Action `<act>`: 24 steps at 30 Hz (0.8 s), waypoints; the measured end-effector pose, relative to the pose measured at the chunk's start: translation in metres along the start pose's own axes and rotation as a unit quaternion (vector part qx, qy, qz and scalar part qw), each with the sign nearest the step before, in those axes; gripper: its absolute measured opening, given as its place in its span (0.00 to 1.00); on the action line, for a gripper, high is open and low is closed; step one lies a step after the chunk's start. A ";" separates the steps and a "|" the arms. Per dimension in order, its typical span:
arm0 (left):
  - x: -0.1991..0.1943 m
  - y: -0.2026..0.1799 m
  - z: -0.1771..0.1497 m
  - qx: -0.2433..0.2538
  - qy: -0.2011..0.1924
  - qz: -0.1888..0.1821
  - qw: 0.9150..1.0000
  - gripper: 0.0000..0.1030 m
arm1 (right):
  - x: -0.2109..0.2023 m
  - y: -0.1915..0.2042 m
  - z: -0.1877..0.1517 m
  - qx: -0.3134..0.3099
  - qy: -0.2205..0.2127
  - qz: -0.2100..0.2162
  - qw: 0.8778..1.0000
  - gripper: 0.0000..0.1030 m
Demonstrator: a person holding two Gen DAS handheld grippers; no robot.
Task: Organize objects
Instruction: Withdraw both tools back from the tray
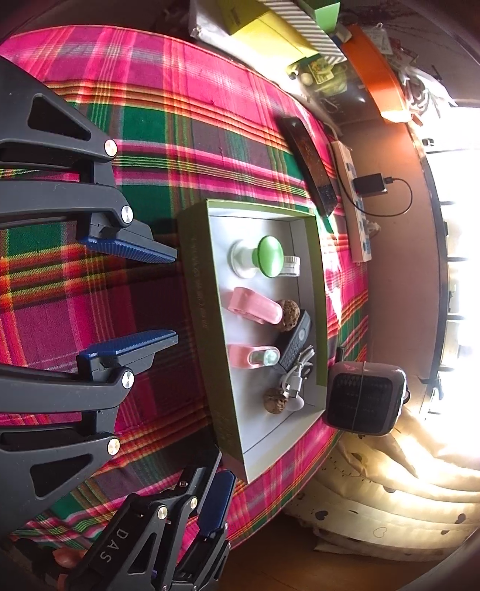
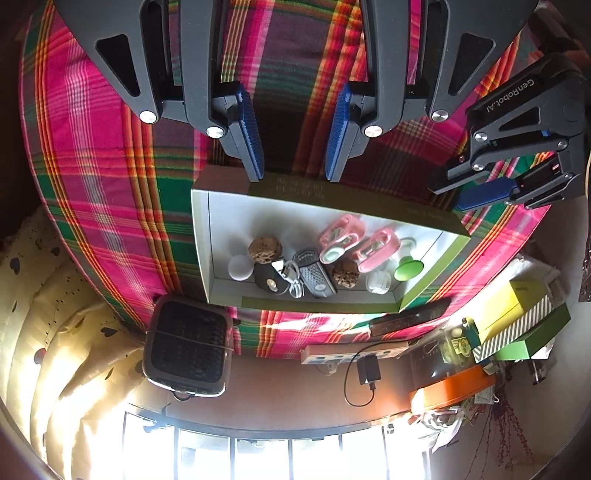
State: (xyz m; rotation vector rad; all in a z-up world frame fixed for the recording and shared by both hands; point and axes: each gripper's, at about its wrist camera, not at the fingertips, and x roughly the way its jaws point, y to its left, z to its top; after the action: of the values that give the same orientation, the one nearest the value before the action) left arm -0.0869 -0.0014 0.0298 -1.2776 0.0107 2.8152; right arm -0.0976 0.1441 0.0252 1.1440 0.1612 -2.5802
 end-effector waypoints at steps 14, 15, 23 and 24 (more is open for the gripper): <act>-0.002 0.008 -0.028 -0.021 0.013 0.017 1.000 0.35 | -0.001 -0.003 -0.025 0.019 0.021 -0.018 0.999 0.55; -0.002 0.008 -0.029 -0.022 0.013 0.019 1.000 0.35 | -0.001 -0.003 -0.026 0.020 0.023 -0.018 0.999 0.55; -0.005 0.005 -0.034 -0.020 0.009 0.027 0.999 0.35 | -0.002 -0.001 -0.037 0.026 0.032 -0.019 0.999 0.56; -0.006 0.005 -0.035 -0.022 0.009 0.027 0.999 0.36 | -0.003 -0.001 -0.038 0.025 0.033 -0.020 0.999 0.56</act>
State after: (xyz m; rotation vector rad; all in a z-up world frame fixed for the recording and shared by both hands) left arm -0.0572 -0.0079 0.0114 -1.3320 -0.0175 2.8647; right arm -0.0698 0.1540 0.0017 1.2562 0.1379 -2.5971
